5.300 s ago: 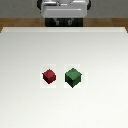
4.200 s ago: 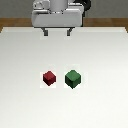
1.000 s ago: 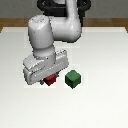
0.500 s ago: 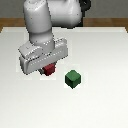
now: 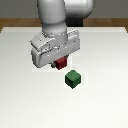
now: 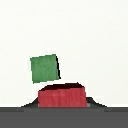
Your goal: Place the red cube on top of the green cube.
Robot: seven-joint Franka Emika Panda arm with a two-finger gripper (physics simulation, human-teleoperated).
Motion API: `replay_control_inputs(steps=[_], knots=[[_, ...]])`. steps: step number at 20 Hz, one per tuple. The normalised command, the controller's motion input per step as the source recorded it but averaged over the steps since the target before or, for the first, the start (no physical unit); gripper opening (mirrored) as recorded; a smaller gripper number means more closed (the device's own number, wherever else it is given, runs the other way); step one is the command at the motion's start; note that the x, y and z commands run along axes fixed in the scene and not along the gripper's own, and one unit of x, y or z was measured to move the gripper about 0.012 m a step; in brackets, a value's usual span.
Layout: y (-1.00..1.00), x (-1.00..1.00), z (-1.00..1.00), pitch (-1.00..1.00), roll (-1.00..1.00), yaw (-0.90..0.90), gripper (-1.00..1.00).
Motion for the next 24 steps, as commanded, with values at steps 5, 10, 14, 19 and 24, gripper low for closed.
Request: replay_control_inputs(steps=[5, 10, 14, 19, 24], knots=[[0.20, 0.00, 0.00, 0.00, 0.00, 0.00, -1.00], [0.20, 0.00, 0.00, 0.00, 0.00, 0.00, -1.00], [0.00, 0.25, 0.00, 0.00, 0.00, 0.00, -1.00], [0.00, 0.00, 0.00, 0.00, 0.00, 0.00, -1.00], [0.00, 0.20, 0.00, 0.00, 0.00, 0.00, -1.00]])
